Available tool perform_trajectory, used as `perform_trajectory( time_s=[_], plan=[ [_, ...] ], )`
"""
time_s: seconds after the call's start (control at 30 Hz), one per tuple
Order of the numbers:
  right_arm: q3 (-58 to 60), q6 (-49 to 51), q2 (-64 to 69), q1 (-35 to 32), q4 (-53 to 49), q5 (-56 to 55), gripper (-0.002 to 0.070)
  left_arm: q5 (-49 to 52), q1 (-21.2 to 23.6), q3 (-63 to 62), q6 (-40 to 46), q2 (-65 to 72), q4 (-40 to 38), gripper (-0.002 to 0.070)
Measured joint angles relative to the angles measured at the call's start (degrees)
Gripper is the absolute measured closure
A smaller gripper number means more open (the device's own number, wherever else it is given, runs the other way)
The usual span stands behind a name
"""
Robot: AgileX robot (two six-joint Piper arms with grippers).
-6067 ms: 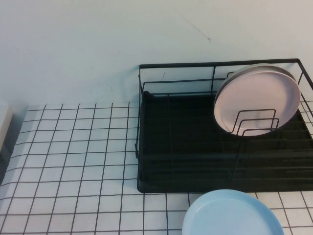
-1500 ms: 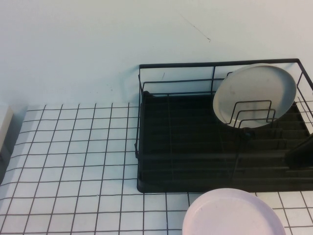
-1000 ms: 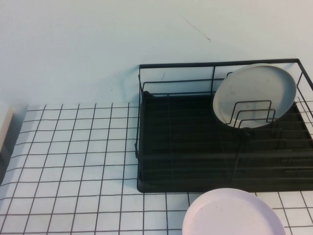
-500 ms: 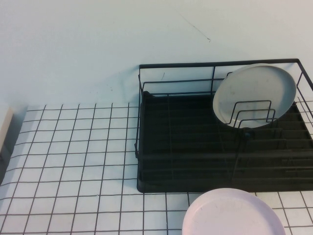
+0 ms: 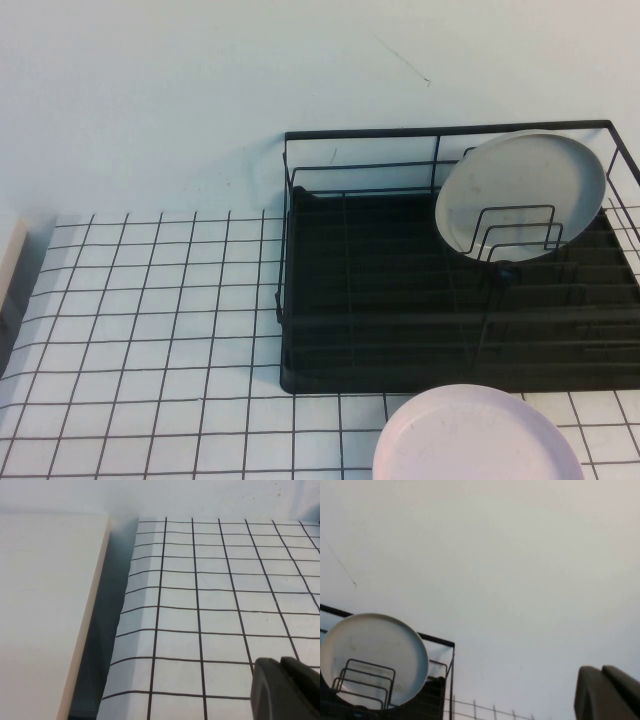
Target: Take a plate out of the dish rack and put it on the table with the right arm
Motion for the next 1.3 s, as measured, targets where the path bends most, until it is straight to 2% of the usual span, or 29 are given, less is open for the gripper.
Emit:
perform_trajectory(
  time_s=[0.1,0.2,0.5,1.3],
  plan=[
    [8.7,8.4,-0.11,0.0,-3.7,-7.33,0.0677,0.0,0.0,0.0,0.0,0.0,0.0,0.0678],
    [17.02,13.84,-0.41,0.0,-5.66,-9.68,0.0677,0.0,0.0,0.0,0.0,0.0,0.0,0.0678],
    [33.87,16.14,-4.37,0.0,-2.3,-10.45,0.0677,0.0,0.0,0.0,0.0,0.0,0.0,0.0678],
    [35.21,17.06,-4.37,0.0,-1.79,-8.74,0.0678,0.0,0.0,0.0,0.0,0.0,0.0,0.0678]
  ],
)
